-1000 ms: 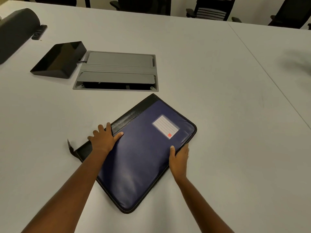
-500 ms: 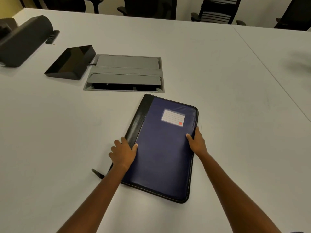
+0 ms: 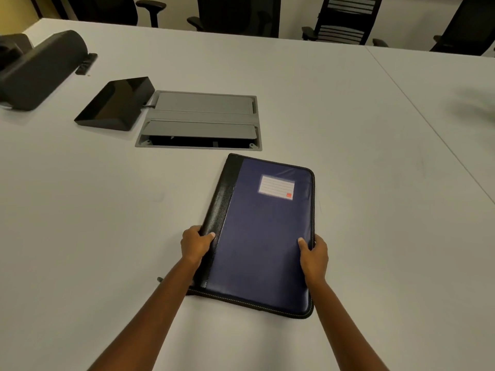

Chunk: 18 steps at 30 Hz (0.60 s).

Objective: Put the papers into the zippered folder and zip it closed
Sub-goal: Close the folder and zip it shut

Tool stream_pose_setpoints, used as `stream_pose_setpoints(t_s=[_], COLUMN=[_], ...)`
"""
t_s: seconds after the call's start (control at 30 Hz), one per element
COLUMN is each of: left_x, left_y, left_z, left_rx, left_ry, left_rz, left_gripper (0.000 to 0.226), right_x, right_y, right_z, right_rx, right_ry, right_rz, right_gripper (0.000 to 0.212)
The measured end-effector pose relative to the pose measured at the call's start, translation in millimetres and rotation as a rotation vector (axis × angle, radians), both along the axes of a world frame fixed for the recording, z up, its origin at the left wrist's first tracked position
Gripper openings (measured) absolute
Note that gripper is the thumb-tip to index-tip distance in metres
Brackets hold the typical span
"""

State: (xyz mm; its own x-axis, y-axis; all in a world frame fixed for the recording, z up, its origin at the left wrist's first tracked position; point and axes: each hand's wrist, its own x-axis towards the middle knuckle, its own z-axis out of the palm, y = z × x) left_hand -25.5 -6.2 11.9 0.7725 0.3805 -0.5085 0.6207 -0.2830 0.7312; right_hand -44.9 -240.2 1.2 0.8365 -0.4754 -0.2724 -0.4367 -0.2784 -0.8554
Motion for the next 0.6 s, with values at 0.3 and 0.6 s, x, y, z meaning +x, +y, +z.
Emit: stream_pose_setpoints(t_s=[0.3, 0.6], left_x=[4, 21], left_y=[0, 28], left_z=[4, 4], left_rx=[-0.132, -0.059], left_ry=[-0.087, -0.080], left_rz=[0.181, 0.209], left_gripper=[0.030, 0.027], right_x=[55, 76], right_y=[-1, 26], right_z=[22, 10], right_rx=[-0.062, 0.000], right_ry=[-0.083, -0.013], right_rz=[0.092, 0.154], right_gripper=[0.033, 0.036])
